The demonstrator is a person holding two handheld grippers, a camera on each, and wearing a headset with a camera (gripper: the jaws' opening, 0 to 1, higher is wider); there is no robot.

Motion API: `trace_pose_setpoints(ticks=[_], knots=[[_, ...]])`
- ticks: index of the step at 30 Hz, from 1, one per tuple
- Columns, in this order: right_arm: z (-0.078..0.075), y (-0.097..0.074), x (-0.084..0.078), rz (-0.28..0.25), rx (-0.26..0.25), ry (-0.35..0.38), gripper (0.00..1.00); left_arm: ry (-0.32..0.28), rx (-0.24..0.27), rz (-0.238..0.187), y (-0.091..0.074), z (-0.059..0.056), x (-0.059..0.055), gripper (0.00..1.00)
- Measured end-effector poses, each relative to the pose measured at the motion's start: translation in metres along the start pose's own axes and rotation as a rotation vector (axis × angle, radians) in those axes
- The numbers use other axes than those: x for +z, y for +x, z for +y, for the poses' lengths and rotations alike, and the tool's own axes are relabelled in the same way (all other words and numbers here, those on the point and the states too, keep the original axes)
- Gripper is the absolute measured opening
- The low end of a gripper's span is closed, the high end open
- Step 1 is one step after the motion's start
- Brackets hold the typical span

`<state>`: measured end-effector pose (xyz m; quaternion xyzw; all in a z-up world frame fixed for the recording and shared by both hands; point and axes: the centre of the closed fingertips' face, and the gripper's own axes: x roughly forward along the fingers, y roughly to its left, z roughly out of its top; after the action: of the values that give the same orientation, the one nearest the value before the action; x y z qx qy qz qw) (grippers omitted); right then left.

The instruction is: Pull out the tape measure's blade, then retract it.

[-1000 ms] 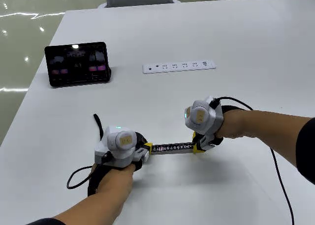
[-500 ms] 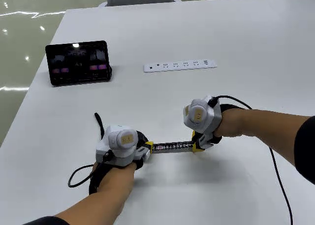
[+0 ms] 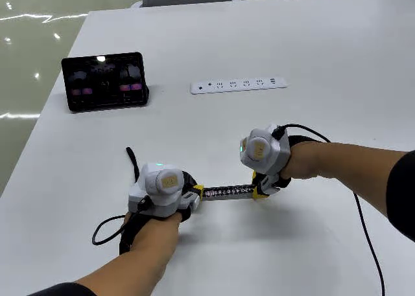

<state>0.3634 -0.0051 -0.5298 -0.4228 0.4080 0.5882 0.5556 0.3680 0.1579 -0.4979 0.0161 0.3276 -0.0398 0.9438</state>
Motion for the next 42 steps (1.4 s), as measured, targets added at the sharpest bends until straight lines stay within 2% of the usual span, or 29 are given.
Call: trace_pose_setpoints(ticks=[13, 16, 19, 22, 42], knots=[[0.000, 0.002, 0.005, -0.007, -0.004, 0.002, 0.11, -0.001, 0.000, 0.001, 0.000, 0.000, 0.000, 0.62], [0.000, 0.002, 0.006, -0.011, -0.007, 0.022, 0.11, -0.004, -0.001, -0.002, 0.000, 0.000, 0.000, 0.62], [0.001, 0.003, 0.008, -0.015, -0.010, -0.013, 0.10, -0.004, -0.003, 0.000, 0.000, 0.000, 0.000, 0.62], [0.001, 0.004, 0.011, -0.024, -0.014, 0.011, 0.10, -0.003, -0.005, -0.002, -0.001, 0.001, 0.000, 0.62], [0.001, 0.006, 0.019, -0.035, -0.016, 0.031, 0.10, -0.021, -0.007, 0.003, 0.000, 0.003, 0.000, 0.61]])
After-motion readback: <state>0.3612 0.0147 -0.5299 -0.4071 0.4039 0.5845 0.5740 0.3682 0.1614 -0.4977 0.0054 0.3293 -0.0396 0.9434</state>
